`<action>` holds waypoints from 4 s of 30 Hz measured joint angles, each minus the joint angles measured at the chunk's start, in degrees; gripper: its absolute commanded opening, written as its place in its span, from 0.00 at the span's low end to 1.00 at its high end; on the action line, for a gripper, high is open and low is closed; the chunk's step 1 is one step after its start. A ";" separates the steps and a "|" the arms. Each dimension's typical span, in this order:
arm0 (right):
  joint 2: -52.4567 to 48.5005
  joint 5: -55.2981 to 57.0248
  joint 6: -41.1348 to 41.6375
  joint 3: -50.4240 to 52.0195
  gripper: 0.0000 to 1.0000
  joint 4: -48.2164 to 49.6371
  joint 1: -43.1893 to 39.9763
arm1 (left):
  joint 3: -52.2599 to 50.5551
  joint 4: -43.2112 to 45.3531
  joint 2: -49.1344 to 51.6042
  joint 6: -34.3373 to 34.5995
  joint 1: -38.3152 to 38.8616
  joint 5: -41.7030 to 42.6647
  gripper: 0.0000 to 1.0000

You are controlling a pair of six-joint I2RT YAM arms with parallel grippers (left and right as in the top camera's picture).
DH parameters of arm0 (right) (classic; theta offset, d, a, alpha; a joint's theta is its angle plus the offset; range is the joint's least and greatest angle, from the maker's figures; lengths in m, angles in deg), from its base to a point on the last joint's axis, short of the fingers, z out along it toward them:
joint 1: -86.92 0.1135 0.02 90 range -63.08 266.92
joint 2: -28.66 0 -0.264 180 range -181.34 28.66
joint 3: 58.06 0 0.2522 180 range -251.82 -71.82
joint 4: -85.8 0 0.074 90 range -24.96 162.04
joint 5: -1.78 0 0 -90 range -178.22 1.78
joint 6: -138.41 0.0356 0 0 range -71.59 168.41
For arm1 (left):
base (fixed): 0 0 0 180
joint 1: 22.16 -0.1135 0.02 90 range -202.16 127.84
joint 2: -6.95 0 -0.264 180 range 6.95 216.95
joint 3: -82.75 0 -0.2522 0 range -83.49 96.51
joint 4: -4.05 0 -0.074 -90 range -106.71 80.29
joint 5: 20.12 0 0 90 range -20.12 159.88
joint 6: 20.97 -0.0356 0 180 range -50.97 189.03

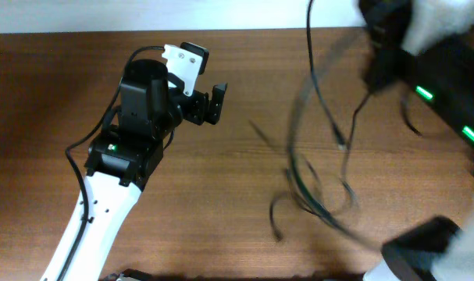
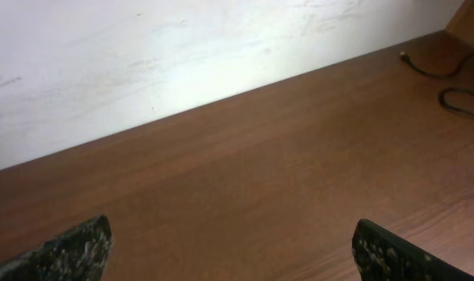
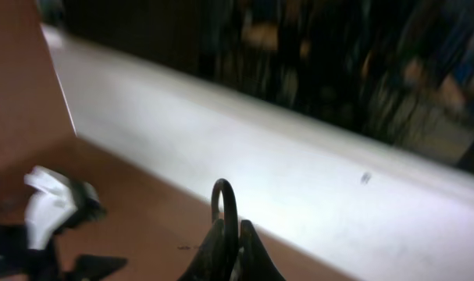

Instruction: Untangle cables

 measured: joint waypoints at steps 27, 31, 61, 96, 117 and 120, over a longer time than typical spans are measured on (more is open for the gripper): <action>-7.19 -32.54 -0.83 9.68 0.04 14.56 -80.35 | 0.00 -1.66 0.00 0.00 0.00 0.00 0.99; -14.36 -33.55 -1.53 28.39 0.04 18.16 -77.35 | 0.00 -1.64 0.00 0.00 0.00 -0.02 0.99; 9.33 -21.18 -3.23 65.26 0.99 15.06 -60.08 | 0.00 -2.95 0.00 0.00 0.00 -0.02 0.99; 3.89 -3.63 -26.95 115.73 0.04 53.70 -62.84 | -0.02 7.61 4.04 -7.04 0.00 -3.10 0.99; 2.56 -0.11 -22.08 115.30 0.04 46.31 -62.27 | -0.02 4.76 4.04 -7.06 0.00 -3.30 0.99; 2.16 -1.70 -21.84 115.25 0.04 46.97 -62.25 | -0.02 4.87 4.04 -7.06 0.00 -3.32 0.99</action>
